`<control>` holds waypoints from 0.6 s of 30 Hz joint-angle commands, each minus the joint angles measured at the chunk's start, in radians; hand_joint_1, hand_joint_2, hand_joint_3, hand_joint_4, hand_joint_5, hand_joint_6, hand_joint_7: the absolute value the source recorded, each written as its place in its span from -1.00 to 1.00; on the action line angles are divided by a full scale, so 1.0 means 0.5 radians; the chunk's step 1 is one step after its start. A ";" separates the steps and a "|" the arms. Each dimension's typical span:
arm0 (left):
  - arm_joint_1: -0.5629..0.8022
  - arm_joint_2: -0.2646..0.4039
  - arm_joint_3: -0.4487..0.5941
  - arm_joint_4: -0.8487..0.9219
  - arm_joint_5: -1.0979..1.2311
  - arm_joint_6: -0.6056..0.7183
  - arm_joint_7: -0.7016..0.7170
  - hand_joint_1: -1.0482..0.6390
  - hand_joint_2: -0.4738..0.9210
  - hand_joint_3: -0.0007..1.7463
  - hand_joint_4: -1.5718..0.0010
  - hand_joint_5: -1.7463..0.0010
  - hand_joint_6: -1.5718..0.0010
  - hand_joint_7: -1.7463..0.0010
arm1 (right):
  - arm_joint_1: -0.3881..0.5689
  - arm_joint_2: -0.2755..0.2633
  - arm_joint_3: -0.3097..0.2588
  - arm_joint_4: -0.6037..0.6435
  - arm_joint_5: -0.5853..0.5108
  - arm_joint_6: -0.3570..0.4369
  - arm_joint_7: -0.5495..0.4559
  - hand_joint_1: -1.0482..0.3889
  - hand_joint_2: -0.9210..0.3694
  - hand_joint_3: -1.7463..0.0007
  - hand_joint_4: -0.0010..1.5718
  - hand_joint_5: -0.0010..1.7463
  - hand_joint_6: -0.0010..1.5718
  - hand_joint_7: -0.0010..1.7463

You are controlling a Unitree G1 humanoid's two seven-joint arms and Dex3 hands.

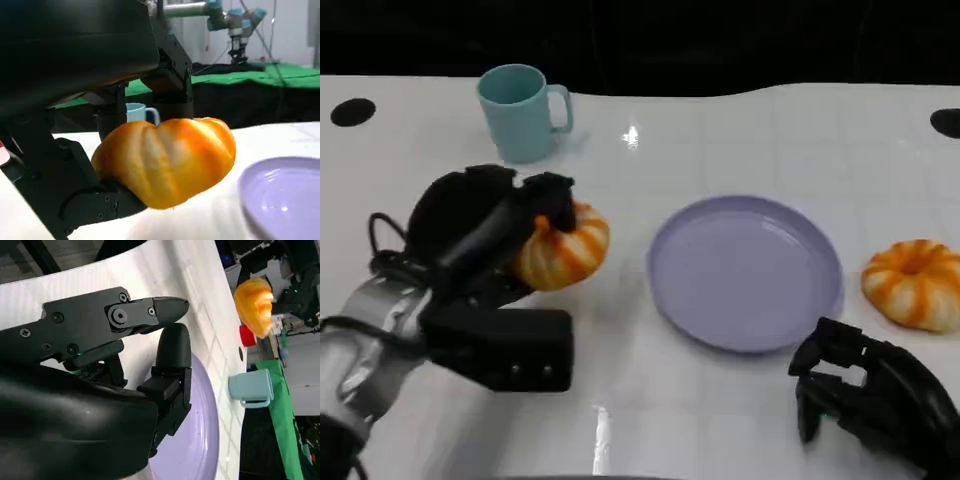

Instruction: Grasp the bread from the table and place it into the plate.

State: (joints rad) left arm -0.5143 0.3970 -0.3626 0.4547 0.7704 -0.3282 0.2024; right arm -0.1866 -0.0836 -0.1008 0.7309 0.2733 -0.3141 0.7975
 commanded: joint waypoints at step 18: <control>-0.660 -0.571 -0.350 0.656 0.152 0.020 0.203 -0.09 0.55 0.01 -0.11 -1.00 -0.01 -0.58 | -0.042 -0.035 -0.058 0.244 0.048 -0.101 0.161 -0.34 -1.00 0.73 -0.09 0.99 -0.11 0.62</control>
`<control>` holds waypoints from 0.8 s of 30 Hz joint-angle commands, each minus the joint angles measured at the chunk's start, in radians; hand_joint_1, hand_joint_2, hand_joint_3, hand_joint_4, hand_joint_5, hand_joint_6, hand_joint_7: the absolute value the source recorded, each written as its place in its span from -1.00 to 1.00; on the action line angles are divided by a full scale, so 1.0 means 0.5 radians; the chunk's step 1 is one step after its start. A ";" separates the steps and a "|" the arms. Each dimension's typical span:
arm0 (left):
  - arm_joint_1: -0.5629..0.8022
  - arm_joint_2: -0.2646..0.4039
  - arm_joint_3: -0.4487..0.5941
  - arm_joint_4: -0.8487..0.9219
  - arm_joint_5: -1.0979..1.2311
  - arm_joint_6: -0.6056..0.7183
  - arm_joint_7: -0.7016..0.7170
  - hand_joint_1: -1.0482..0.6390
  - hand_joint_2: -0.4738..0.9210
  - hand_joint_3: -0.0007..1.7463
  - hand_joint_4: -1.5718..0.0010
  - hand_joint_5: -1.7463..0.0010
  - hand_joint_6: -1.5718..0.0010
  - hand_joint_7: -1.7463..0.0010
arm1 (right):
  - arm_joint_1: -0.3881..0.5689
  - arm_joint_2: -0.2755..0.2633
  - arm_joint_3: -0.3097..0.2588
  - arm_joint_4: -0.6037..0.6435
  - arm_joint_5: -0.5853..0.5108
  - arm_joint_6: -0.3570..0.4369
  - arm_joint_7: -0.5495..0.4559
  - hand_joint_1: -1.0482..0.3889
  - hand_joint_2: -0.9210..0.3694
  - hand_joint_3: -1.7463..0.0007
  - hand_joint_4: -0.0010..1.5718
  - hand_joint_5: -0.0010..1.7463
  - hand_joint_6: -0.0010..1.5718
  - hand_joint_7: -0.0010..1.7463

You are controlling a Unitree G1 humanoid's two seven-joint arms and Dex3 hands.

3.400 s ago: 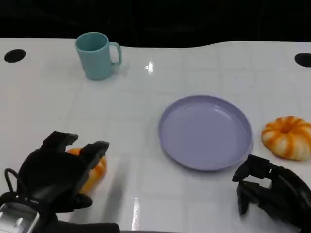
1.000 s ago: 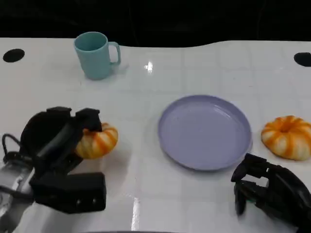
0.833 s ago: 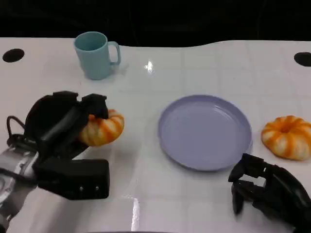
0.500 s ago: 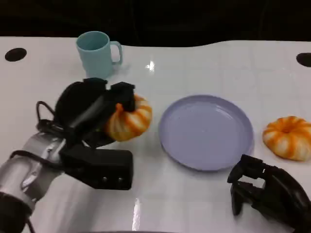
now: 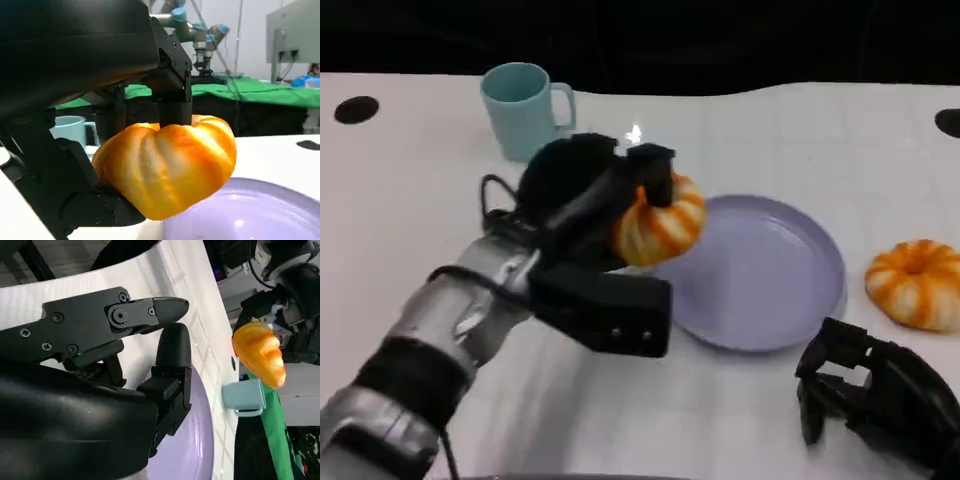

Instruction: Grasp the bread from the table and place it into the plate.

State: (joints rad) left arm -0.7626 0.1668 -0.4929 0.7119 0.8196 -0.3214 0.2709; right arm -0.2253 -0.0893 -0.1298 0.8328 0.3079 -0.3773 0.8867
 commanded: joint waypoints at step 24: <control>-0.449 -0.490 -0.253 0.778 0.007 0.044 0.149 -0.12 0.57 -0.15 -0.24 -1.00 -0.10 -0.22 | 0.143 -0.005 0.025 -0.214 0.012 0.242 -0.045 -0.24 -1.00 0.78 -0.09 1.00 -0.11 0.62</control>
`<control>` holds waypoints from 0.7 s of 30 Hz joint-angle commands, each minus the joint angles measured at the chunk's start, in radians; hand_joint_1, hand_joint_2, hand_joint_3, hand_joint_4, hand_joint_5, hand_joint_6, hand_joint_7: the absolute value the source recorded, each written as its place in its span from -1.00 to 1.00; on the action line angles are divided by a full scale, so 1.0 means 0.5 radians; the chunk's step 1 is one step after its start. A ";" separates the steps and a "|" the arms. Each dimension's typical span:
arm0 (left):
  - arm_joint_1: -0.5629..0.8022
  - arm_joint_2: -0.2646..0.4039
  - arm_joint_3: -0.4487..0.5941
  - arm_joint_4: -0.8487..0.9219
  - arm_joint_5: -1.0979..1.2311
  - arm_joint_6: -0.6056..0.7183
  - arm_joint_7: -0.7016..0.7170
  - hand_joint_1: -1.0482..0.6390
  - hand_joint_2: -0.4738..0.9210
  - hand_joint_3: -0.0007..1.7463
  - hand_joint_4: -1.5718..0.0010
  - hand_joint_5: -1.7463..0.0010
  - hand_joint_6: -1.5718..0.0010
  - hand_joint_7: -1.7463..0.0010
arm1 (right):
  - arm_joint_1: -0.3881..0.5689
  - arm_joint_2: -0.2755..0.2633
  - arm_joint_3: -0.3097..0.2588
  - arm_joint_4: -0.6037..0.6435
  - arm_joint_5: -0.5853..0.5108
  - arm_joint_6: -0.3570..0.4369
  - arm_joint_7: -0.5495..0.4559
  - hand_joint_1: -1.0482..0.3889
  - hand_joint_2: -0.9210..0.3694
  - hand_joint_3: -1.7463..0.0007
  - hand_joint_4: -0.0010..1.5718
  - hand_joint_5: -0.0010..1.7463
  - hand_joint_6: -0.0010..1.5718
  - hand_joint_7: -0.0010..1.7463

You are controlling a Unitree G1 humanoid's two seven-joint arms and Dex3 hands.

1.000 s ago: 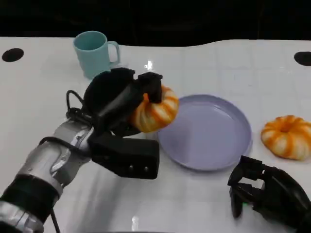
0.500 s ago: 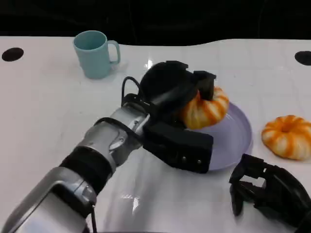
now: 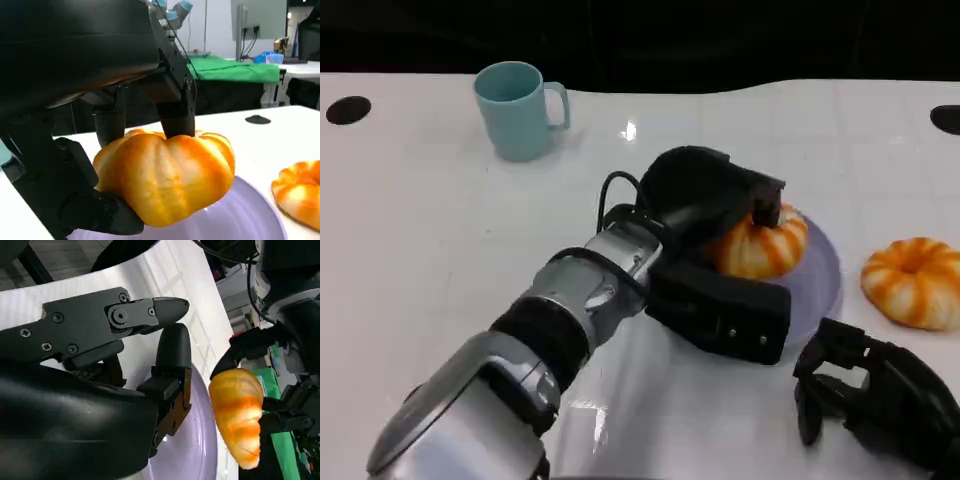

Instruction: Grasp the bread from the table and place it into the plate.

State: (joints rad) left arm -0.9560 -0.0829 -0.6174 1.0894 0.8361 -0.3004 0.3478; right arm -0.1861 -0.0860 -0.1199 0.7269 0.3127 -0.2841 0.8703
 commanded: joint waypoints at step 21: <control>-0.108 0.078 -0.160 -0.026 -0.036 0.210 -0.632 -0.90 1.00 -0.39 1.00 0.53 1.00 0.48 | 0.106 -0.026 0.047 -0.095 -0.058 0.039 -0.099 -0.30 -1.00 0.75 -0.09 1.00 -0.10 0.60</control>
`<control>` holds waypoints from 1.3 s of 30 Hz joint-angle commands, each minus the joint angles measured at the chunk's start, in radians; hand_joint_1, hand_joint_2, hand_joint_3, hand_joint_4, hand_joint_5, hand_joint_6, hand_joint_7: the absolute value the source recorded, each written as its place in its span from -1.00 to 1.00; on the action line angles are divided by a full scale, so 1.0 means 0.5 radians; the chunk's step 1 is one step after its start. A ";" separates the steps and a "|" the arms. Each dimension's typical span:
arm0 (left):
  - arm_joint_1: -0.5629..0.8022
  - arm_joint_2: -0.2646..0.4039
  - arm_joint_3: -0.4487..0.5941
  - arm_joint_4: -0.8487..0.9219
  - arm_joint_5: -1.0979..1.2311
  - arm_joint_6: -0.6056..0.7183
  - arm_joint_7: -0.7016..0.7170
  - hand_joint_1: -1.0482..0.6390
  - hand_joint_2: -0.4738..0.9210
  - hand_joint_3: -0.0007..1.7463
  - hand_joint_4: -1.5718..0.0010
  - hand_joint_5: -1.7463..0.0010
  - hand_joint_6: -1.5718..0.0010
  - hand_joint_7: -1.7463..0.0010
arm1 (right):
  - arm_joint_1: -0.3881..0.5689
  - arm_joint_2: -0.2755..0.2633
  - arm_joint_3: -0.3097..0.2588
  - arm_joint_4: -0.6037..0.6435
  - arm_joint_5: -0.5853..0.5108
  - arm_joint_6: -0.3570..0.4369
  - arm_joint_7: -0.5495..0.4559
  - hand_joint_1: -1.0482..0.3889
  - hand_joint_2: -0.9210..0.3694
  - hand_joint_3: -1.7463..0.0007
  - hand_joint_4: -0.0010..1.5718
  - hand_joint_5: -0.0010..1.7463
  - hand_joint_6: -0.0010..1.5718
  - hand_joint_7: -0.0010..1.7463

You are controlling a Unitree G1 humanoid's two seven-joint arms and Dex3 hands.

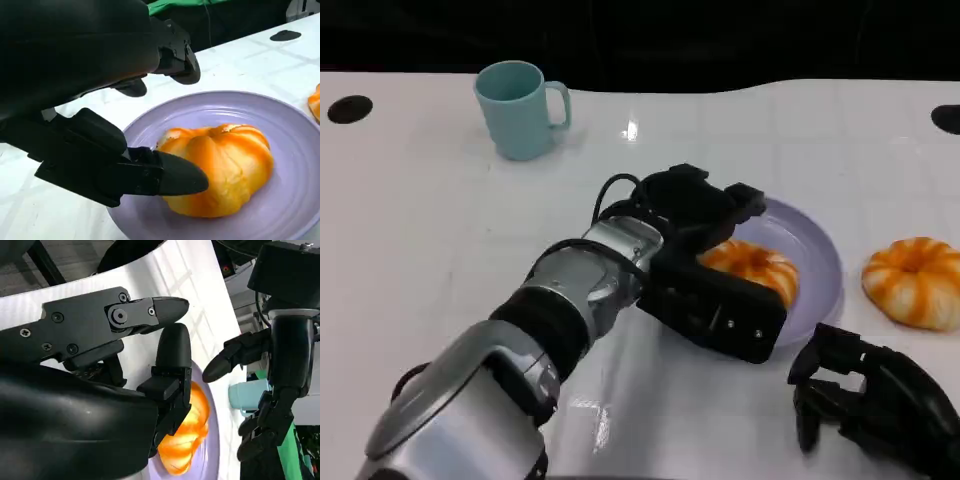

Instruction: Grasp the bread from the table and place it into the plate.

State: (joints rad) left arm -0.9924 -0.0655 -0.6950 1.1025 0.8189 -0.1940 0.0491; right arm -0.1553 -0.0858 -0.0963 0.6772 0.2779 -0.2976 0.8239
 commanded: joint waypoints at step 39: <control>1.500 0.403 0.995 -1.389 -2.118 -0.742 -1.011 -0.65 1.00 -0.55 0.53 -0.08 0.39 0.43 | -0.011 -0.045 -0.016 0.070 0.000 0.067 -0.009 -0.32 -1.00 0.76 -0.08 1.00 -0.11 0.67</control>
State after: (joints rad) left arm -0.2892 0.1429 -0.2398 0.4593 -0.1380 -0.5895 -0.3832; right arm -0.1783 -0.0916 -0.1026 0.7067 0.2788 -0.2850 0.8308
